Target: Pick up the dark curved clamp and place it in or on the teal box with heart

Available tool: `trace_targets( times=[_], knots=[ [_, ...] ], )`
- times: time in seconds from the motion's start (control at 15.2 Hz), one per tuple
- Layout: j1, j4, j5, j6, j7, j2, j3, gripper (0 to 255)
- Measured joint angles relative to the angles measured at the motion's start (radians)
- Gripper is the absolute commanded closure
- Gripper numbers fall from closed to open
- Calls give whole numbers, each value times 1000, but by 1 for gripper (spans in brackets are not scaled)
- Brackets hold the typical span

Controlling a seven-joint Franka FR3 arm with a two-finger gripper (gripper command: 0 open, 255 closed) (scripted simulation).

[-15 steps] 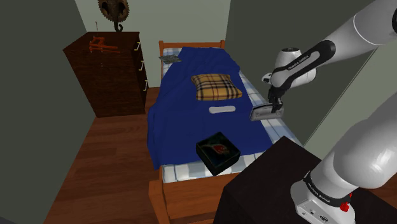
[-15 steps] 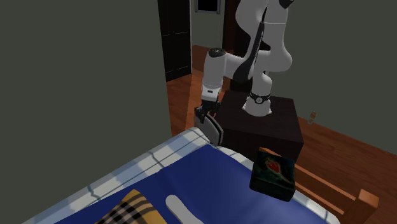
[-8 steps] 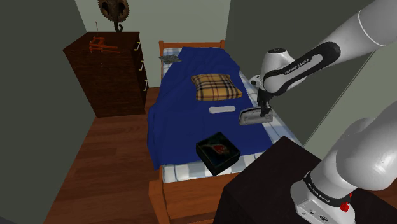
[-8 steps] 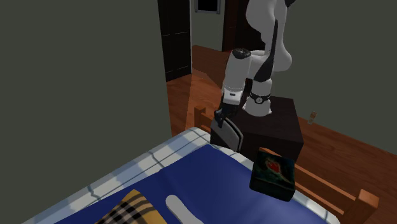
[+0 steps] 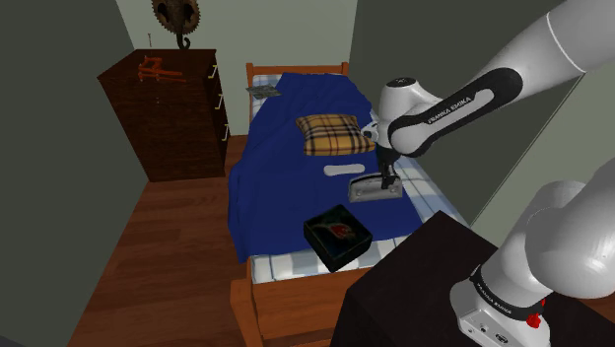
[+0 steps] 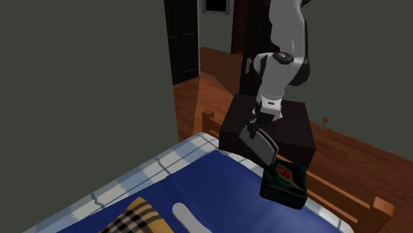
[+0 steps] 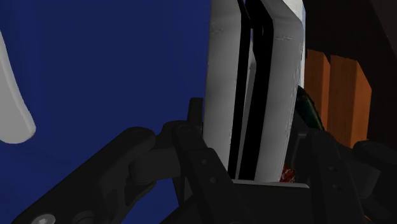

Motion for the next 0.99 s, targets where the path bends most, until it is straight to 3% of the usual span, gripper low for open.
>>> trace_targets(
  times=[0.59,0.99],
  knots=[
    [140,84,89,-54,220,60,157,255],
    [149,89,96,10,238,132,165,255]
  ],
)
